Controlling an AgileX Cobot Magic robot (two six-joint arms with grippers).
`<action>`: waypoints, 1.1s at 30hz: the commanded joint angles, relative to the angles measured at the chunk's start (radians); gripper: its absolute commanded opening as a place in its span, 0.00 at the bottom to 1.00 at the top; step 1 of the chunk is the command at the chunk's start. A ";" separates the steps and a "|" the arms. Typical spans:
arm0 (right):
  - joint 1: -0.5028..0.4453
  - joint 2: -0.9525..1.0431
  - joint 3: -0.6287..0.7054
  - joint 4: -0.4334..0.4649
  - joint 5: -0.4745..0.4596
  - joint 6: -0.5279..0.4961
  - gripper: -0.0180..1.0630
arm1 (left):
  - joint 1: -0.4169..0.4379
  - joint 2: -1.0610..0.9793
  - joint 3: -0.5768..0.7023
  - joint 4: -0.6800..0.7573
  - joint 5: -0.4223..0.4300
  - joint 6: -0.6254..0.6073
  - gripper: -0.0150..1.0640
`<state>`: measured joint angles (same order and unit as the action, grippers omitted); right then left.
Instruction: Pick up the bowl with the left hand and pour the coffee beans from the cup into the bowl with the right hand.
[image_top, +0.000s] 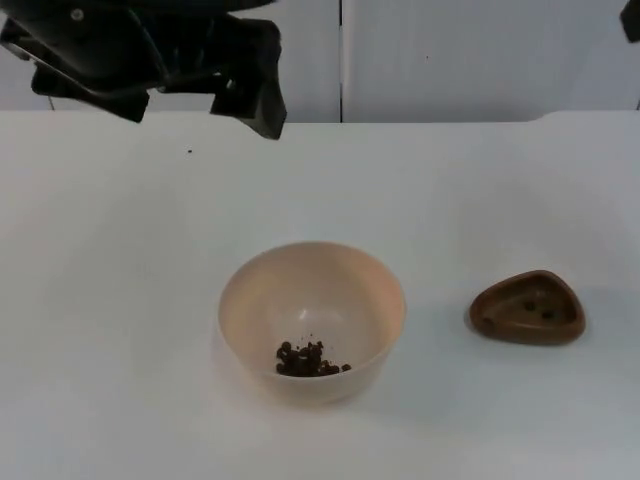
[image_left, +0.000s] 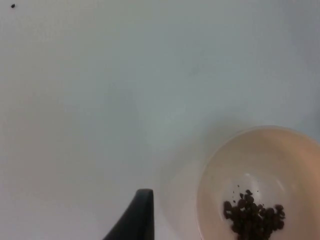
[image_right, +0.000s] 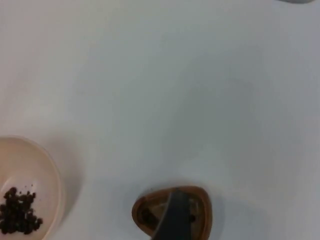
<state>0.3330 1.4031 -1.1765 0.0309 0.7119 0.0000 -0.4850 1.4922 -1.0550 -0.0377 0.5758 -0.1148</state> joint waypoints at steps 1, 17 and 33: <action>0.000 -0.038 0.002 -0.001 0.025 -0.015 0.66 | -0.002 -0.030 0.003 -0.002 0.017 0.002 0.94; 0.000 -0.242 0.002 -0.001 0.140 -0.019 0.66 | -0.002 -0.217 0.017 -0.006 0.087 0.004 0.94; 0.000 -0.468 0.002 -0.001 0.221 -0.032 0.66 | -0.002 -0.506 0.189 -0.006 0.066 0.002 0.94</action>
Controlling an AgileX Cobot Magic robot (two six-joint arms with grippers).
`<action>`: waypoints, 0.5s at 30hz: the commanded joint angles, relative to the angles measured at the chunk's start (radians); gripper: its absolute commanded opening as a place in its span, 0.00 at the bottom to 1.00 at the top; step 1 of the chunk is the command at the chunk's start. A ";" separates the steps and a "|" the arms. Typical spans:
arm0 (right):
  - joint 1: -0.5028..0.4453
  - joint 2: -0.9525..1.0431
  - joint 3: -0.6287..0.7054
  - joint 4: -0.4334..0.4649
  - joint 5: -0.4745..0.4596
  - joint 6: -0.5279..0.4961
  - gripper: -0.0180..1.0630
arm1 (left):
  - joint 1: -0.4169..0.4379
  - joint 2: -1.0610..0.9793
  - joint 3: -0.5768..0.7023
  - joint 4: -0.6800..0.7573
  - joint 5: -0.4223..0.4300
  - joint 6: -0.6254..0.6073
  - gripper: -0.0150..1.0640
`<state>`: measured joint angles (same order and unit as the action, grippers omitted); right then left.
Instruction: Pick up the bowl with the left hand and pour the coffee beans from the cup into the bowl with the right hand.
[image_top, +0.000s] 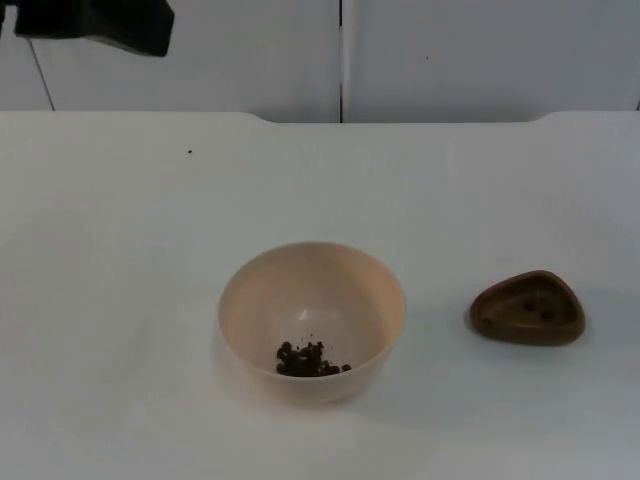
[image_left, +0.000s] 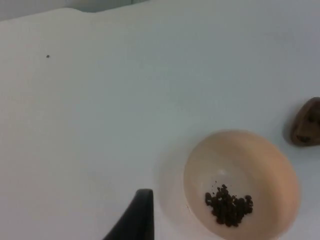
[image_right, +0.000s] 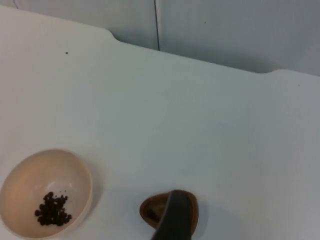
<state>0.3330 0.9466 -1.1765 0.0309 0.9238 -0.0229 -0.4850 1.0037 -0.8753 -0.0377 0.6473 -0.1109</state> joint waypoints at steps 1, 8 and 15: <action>0.000 -0.029 0.002 -0.001 0.016 -0.014 0.66 | -0.002 -0.035 0.011 -0.009 0.001 -0.001 0.94; 0.000 -0.111 0.002 0.000 0.056 -0.014 0.66 | -0.002 -0.147 0.011 -0.033 0.020 -0.001 0.94; 0.000 -0.197 0.027 0.009 0.100 -0.014 0.66 | -0.002 -0.257 0.013 -0.032 0.085 0.001 0.94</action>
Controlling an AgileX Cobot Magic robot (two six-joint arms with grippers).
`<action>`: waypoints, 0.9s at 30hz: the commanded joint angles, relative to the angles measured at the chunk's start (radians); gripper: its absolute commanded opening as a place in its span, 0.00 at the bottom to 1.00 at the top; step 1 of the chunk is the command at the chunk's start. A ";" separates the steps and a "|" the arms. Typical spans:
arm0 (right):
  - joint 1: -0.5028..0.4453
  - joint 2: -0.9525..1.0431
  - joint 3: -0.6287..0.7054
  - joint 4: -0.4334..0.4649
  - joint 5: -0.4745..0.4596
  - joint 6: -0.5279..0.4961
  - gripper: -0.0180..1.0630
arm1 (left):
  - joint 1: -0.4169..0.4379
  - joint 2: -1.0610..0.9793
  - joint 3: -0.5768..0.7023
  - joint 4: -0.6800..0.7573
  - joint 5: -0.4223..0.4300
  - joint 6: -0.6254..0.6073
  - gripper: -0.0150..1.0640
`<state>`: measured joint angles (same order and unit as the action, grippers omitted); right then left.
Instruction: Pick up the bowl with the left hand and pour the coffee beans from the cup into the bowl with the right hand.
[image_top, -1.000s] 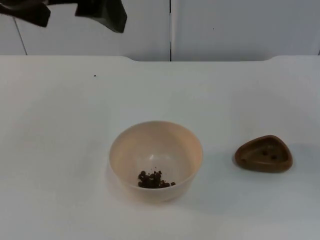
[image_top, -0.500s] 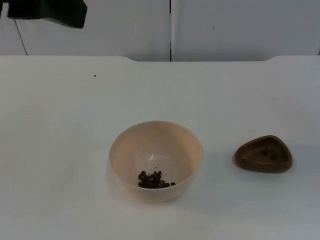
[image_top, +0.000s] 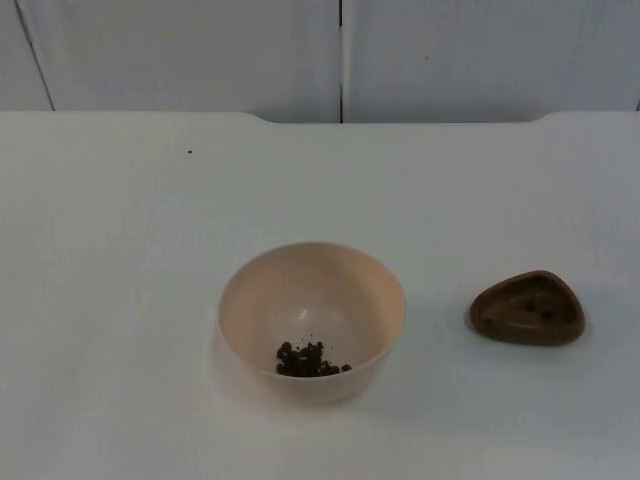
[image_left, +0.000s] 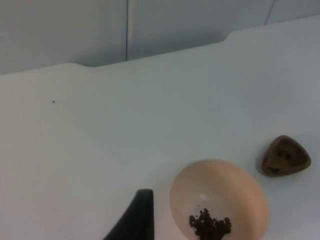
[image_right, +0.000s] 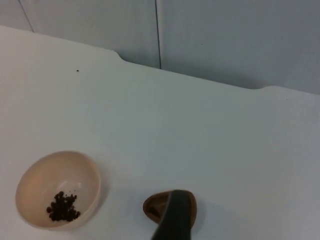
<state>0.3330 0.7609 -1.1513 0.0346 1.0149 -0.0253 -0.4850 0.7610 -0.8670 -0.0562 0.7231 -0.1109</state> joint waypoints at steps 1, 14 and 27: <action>0.000 -0.028 0.029 0.007 -0.002 -0.012 0.66 | -0.002 -0.029 0.004 -0.013 0.025 0.003 0.94; 0.000 -0.279 0.291 0.023 -0.053 -0.014 0.66 | -0.002 -0.227 0.004 -0.004 0.104 0.039 0.94; 0.000 -0.503 0.435 0.054 -0.055 -0.014 0.66 | -0.002 -0.378 0.033 -0.006 0.208 0.078 0.94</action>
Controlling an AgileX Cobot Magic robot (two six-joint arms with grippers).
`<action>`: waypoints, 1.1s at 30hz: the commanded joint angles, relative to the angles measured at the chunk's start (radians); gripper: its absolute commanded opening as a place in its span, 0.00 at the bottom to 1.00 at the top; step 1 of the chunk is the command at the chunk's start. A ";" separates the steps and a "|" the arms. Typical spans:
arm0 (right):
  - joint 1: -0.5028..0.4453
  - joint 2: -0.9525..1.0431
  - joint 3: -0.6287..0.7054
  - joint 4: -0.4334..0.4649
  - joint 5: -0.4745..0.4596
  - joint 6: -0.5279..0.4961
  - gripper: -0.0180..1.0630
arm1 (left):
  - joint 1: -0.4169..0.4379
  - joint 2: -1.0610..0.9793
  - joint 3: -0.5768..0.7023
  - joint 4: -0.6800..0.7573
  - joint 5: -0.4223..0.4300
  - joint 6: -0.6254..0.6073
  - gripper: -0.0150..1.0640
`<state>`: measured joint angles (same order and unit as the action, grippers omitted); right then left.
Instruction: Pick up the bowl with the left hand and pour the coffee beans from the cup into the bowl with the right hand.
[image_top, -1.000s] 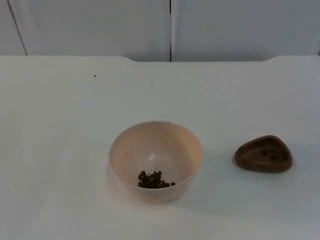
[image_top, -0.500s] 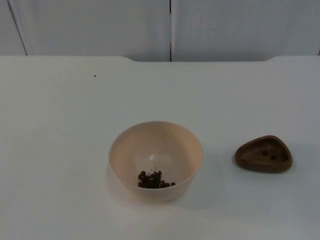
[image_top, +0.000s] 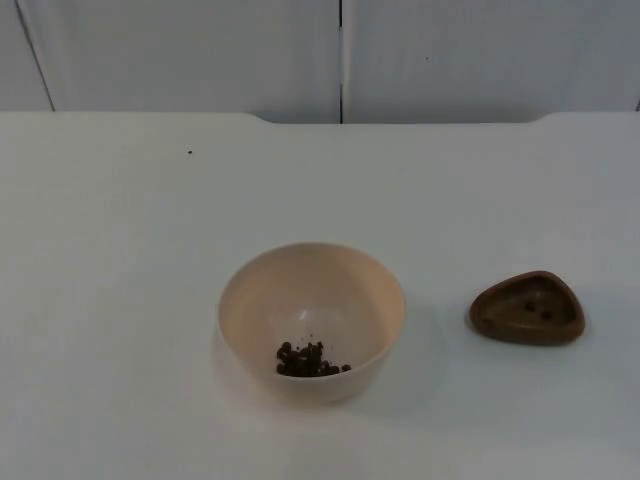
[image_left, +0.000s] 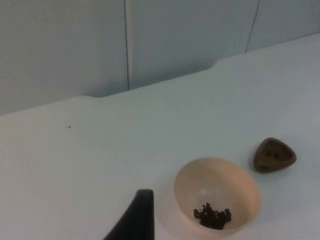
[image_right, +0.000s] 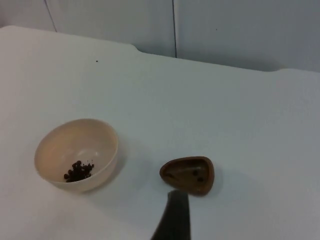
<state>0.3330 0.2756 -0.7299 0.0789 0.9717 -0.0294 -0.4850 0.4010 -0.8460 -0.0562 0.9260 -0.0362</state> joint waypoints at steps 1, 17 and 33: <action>0.000 -0.037 0.022 0.012 -0.009 -0.010 0.66 | -0.002 -0.039 0.034 -0.006 0.000 0.003 0.94; 0.000 -0.214 0.131 0.010 0.056 -0.050 0.66 | -0.002 -0.345 0.177 0.056 0.056 0.001 0.94; 0.000 -0.276 0.213 -0.005 0.109 -0.073 0.66 | -0.002 -0.401 0.283 0.108 0.138 -0.006 0.94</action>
<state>0.3330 0.0040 -0.5164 0.0765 1.0825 -0.0934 -0.4850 0.0034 -0.5687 0.0392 1.0686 -0.0362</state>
